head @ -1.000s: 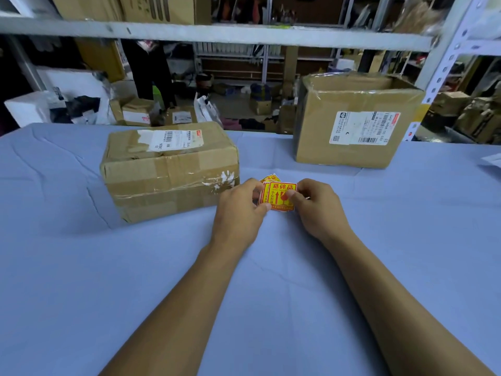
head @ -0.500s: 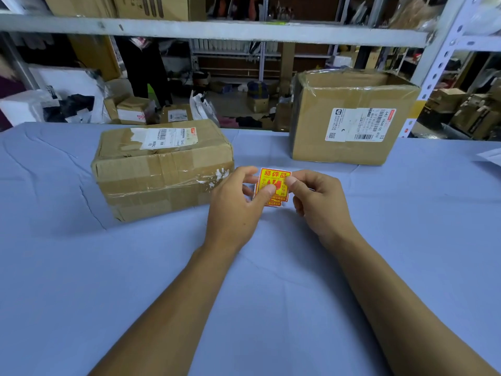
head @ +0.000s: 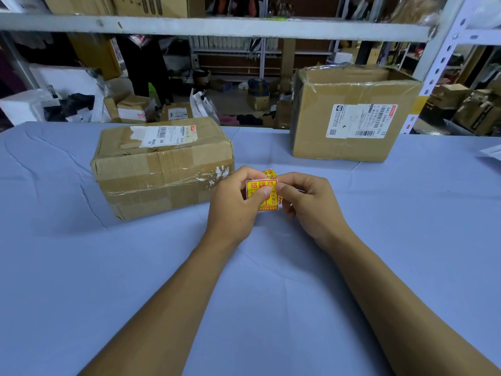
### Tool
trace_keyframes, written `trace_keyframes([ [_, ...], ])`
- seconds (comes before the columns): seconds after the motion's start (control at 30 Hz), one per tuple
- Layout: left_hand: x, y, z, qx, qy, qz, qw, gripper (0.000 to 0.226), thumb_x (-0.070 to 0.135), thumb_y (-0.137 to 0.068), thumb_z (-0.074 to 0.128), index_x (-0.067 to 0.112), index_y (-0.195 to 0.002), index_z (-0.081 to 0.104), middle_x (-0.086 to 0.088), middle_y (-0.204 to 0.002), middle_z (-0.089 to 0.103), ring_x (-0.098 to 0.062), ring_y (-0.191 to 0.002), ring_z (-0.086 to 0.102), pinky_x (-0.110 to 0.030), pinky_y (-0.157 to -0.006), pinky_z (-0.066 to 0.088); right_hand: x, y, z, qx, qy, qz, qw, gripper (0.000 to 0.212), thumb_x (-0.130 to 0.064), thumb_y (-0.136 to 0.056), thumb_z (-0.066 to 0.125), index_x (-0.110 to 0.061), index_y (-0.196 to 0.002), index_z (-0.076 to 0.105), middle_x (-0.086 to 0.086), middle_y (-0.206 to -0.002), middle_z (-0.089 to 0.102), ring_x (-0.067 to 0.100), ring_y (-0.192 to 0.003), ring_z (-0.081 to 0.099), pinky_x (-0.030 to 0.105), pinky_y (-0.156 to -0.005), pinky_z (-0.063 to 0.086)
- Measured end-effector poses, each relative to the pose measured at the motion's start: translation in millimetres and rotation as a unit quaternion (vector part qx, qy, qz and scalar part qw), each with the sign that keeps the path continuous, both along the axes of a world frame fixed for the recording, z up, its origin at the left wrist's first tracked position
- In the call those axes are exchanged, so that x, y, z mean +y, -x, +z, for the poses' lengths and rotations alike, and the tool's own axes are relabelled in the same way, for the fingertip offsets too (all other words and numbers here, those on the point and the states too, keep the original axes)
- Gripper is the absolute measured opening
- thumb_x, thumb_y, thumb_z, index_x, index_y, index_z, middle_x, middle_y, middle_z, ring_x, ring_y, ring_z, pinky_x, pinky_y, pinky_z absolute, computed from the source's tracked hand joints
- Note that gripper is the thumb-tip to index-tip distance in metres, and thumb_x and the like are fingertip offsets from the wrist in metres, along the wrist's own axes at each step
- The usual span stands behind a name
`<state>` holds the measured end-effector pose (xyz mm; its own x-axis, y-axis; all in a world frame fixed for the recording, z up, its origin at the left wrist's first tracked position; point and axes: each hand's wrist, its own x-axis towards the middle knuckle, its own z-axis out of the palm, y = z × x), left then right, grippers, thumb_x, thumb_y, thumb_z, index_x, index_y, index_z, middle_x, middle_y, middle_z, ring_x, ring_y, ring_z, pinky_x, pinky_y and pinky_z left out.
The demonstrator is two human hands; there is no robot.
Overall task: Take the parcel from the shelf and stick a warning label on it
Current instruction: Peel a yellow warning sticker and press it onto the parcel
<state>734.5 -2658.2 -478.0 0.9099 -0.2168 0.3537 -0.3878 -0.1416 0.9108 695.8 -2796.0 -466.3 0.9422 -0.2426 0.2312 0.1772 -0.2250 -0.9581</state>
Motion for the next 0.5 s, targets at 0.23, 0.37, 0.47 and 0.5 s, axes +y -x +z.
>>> trace_keyframes([
  [0.23, 1.3, 1.3, 1.5, 0.005, -0.002, -0.010, 1.000, 0.019, 0.005, -0.086, 0.071, 0.021, -0.093, 0.064, -0.002, -0.077, 0.071, -0.009, -0.065, 0.065, -0.019, -0.062, 0.053, -1.6, -0.4, -0.4, 0.019, -0.020, 0.007, 1.000, 0.019, -0.006, -0.095, 0.057, -0.001, -0.092, 0.075, -0.002, -0.056, 0.055, 0.013, -0.053, 0.045, 0.022, -0.049, 0.039],
  [0.37, 0.6, 0.6, 1.4, -0.004, -0.019, -0.001, 1.000, 0.013, 0.016, -0.084, 0.068, 0.026, -0.092, 0.064, -0.001, -0.078, 0.070, -0.017, -0.072, 0.068, -0.035, -0.069, 0.060, -6.2, -0.4, 1.7, 0.027, -0.045, 0.010, 0.999, 0.017, -0.005, -0.093, 0.057, -0.001, -0.087, 0.073, 0.009, -0.064, 0.060, 0.010, -0.048, 0.051, 0.021, -0.048, 0.042],
  [0.47, 0.5, 0.4, 0.3, -0.015, -0.033, 0.013, 0.999, 0.014, 0.024, -0.080, 0.061, 0.027, -0.093, 0.066, -0.002, -0.084, 0.071, -0.025, -0.081, 0.070, -0.046, -0.076, 0.060, -6.5, -0.1, 2.2, 0.026, -0.050, 0.018, 0.998, 0.019, -0.003, -0.092, 0.058, -0.007, -0.079, 0.071, 0.015, -0.070, 0.062, 0.012, -0.048, 0.052, 0.021, -0.047, 0.043],
  [0.5, 0.4, 0.3, 0.2, -0.017, -0.037, 0.018, 0.999, 0.015, 0.025, -0.080, 0.061, 0.027, -0.094, 0.066, -0.002, -0.085, 0.071, -0.026, -0.082, 0.070, -0.047, -0.076, 0.060, -6.2, 0.0, 2.4, 0.027, -0.050, 0.019, 0.998, 0.019, -0.002, -0.092, 0.058, -0.008, -0.078, 0.071, 0.014, -0.070, 0.062, 0.013, -0.047, 0.053, 0.022, -0.046, 0.043],
])
